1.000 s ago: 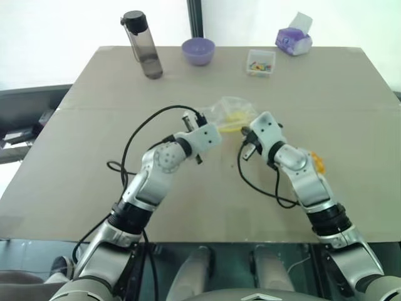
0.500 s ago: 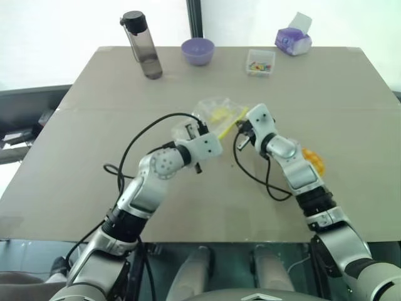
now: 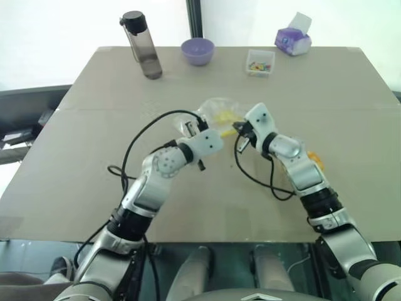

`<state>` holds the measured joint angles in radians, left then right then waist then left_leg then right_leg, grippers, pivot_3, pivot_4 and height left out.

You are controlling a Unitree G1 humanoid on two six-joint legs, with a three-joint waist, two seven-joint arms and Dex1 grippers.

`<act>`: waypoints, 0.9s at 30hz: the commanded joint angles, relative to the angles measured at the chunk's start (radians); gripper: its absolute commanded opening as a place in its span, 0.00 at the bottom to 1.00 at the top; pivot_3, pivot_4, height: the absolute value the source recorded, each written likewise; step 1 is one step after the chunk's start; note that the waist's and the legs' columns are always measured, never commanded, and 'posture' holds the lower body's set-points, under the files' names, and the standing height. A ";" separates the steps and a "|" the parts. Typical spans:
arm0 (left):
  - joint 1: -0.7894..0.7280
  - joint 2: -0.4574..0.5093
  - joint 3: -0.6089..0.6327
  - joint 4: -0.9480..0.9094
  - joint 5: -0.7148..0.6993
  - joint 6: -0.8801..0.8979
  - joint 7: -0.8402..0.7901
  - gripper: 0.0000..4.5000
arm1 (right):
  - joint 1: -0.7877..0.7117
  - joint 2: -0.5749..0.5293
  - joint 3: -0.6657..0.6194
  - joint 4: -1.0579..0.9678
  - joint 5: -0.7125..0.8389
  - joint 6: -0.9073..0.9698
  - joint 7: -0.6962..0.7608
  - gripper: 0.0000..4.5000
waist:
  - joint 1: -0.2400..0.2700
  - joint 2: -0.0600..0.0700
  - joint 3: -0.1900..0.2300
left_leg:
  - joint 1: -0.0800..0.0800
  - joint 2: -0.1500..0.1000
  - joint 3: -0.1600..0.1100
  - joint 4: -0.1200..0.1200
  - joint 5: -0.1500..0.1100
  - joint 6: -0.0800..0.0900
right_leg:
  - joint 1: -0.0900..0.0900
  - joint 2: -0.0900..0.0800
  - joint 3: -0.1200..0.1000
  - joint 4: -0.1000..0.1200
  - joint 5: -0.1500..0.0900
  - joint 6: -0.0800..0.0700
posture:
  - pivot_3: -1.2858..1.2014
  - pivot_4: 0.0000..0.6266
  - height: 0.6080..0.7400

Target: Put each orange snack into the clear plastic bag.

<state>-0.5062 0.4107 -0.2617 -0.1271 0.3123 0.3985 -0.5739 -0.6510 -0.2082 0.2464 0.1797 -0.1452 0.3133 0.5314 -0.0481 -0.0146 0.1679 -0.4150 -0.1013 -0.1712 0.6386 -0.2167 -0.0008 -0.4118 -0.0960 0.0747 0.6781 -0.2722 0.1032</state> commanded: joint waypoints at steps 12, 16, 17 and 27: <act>0.003 -0.021 0.024 -0.049 -0.039 0.044 0.020 0.06 | -0.033 0.128 -0.175 -0.118 0.235 0.263 -0.079 0.01 | 0.000 0.000 0.000 | 0.000 0.000 0.000 0.000 0.000 0.000 | 0.000 0.000 0.000 0.000 0.000 0.000 | 0.52 0.24 0.99; -0.001 -0.016 0.020 -0.048 -0.041 0.042 0.016 0.06 | -0.044 0.125 -0.164 -0.097 0.247 0.258 -0.079 0.01 | 0.000 0.000 0.000 | 0.000 0.000 0.000 0.000 0.000 0.000 | 0.000 0.000 0.000 0.000 0.000 0.000 | 0.52 0.24 0.99; -0.002 -0.015 0.019 -0.051 -0.041 0.043 0.017 0.06 | -0.044 0.124 -0.161 -0.094 0.248 0.257 -0.078 0.01 | 0.000 0.000 0.000 | 0.000 0.000 0.000 0.000 0.000 0.000 | 0.000 0.000 0.000 0.000 0.000 0.000 | 0.52 0.24 0.99; -0.002 -0.038 0.000 -0.078 -0.039 0.063 0.022 0.06 | -0.040 0.129 -0.157 -0.076 0.273 0.269 -0.084 0.01 | 0.000 0.000 0.000 | 0.000 0.000 0.000 0.000 0.000 0.000 | 0.000 0.000 0.000 0.000 0.000 0.000 | 0.52 0.24 0.99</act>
<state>-0.5020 0.3779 -0.2527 -0.1479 0.2720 0.4599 -0.5589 -0.6734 -0.0883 0.0966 0.1188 0.1111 0.5852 0.4513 -0.0476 -0.0144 0.1677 -0.4151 -0.1014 -0.1712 0.6386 -0.2168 -0.0008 -0.4119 -0.0963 0.0747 0.6781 -0.2722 0.1032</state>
